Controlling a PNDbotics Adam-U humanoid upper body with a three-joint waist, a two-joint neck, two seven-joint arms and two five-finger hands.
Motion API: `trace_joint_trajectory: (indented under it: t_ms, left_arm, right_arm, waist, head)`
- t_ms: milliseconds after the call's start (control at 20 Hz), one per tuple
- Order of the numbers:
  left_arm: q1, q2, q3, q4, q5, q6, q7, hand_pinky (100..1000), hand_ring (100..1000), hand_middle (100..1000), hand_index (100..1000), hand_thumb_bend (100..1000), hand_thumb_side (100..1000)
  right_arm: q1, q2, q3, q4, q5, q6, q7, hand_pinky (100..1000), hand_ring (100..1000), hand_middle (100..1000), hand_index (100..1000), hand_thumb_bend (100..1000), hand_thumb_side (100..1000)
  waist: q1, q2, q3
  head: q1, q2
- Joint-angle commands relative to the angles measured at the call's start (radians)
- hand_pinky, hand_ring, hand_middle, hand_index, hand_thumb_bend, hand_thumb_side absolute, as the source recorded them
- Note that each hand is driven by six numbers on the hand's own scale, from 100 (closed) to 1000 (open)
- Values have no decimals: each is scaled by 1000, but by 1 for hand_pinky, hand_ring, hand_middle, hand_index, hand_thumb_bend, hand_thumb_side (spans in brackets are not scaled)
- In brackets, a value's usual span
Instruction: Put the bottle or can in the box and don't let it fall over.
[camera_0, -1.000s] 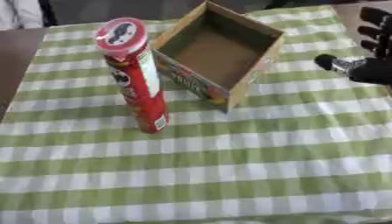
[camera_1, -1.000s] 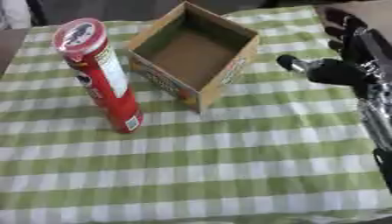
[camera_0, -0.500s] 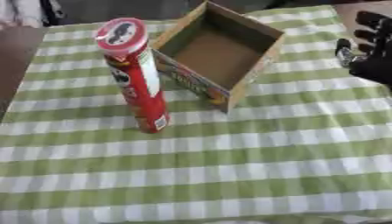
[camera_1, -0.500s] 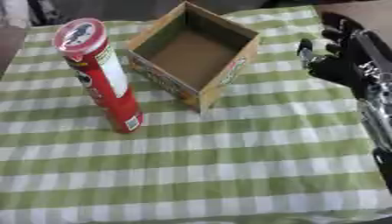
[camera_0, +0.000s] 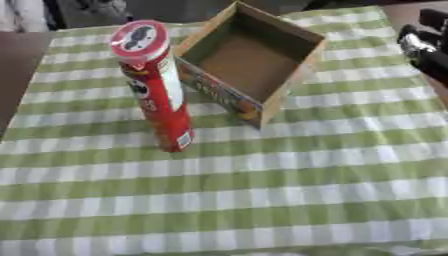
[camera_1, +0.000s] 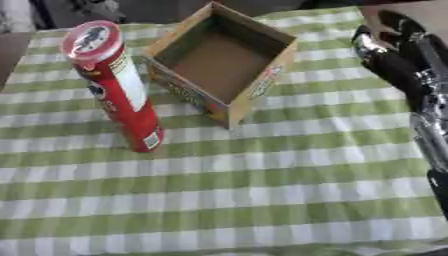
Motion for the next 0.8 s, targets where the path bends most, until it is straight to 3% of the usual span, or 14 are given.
trace_joint_trajectory:
  t_ms: [50,350,800]
  left_arm:
    - [-15,24,2,-19,3,-2,-3,930,633,761,756,309,232]
    - [-18,28,-4,-18,5,0,-9,929,634,762,760,326,237]
    - [-71,76,-101,8,13,45,-110,926,632,766,814,508,242]
  right_arm:
    - [-12,-26,-7,-15,25,4,12,1000,1000,1000,991,100,546]
    - [-14,-24,-10,-18,59,14,42,1000,1000,1000,999,100,556]
    - [-16,-23,-13,-22,8,1,13,1000,1000,991,989,100,567]
  waist:
    - [-2,-17,1]
    - [-1,-18,0]
    - [0,-19,-5]
  head:
    - [4,-8]
    - [6,-7]
    - [14,-3]
